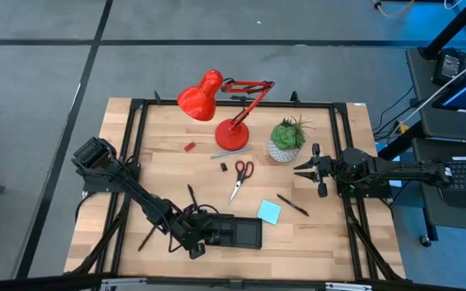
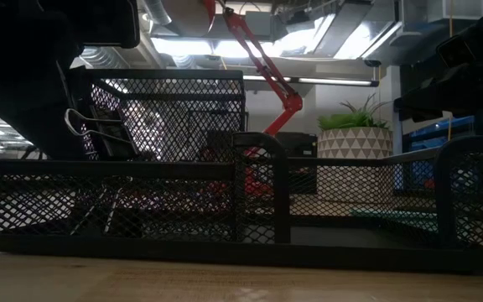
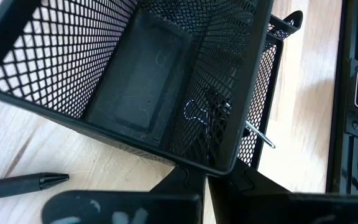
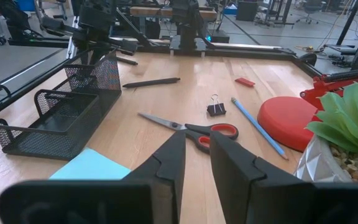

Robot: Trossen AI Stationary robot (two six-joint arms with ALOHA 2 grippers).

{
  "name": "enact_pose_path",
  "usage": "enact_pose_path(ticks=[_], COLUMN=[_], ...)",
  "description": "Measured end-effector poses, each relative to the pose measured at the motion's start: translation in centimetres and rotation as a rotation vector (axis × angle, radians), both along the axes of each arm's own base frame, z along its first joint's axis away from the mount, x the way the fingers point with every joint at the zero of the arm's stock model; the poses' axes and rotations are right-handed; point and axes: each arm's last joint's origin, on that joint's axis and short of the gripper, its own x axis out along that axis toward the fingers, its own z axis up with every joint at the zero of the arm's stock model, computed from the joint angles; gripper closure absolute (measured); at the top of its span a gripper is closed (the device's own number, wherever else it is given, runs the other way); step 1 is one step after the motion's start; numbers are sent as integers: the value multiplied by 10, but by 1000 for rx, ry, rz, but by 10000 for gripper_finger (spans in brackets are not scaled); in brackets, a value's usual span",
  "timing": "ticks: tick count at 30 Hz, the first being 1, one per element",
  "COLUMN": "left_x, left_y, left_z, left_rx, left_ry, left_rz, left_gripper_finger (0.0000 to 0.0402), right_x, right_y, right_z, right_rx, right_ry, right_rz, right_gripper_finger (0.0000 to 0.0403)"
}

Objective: Pick and place office supplies into organizer
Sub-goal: Put the bottom black binder clip into the black desk organizer

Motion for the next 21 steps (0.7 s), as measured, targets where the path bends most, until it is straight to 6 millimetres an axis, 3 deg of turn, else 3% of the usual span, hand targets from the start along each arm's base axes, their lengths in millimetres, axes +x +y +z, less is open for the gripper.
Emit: enact_pose_path(ticks=[21], left_x=[0], left_y=[0], left_z=[0], left_rx=[16], left_ry=[-2], left_rz=[-22], left_gripper_finger=[384], right_x=[0], right_y=[0], right_z=[0], right_rx=[0], right_ry=[0], right_rz=[0], right_gripper_finger=[324])
